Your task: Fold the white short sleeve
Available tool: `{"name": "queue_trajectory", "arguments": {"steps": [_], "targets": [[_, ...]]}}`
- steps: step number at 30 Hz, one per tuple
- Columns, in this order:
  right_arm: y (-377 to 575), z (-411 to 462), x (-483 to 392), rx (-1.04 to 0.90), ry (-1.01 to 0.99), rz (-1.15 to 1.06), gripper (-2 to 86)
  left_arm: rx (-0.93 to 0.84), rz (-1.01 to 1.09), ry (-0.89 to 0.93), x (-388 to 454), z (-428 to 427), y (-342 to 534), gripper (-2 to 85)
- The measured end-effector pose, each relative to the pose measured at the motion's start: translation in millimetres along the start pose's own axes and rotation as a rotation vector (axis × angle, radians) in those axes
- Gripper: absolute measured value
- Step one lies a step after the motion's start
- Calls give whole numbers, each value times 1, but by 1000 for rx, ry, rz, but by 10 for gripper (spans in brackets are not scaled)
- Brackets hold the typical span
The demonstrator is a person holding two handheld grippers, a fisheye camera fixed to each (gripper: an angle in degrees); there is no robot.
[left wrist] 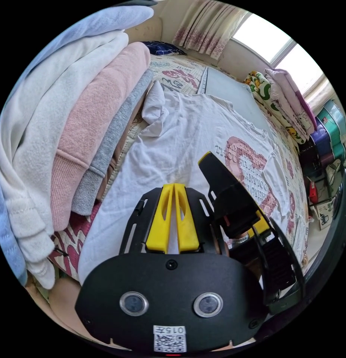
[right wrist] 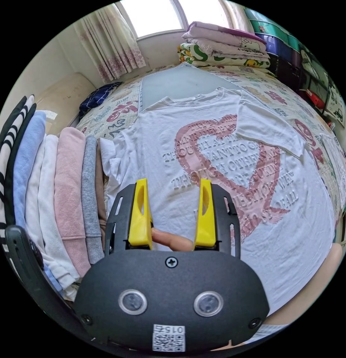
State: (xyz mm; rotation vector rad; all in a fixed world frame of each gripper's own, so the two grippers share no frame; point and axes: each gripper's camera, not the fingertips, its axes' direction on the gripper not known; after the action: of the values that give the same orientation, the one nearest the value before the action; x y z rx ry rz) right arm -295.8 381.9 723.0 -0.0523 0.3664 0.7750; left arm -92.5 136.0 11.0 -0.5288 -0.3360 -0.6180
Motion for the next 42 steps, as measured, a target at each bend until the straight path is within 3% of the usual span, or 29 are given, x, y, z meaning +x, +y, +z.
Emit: {"name": "queue_trajectory", "arguments": {"steps": [42], "targets": [[-18, -40, -23, 27, -33, 43, 162, 21, -5, -17, 10, 1, 1, -8]]}}
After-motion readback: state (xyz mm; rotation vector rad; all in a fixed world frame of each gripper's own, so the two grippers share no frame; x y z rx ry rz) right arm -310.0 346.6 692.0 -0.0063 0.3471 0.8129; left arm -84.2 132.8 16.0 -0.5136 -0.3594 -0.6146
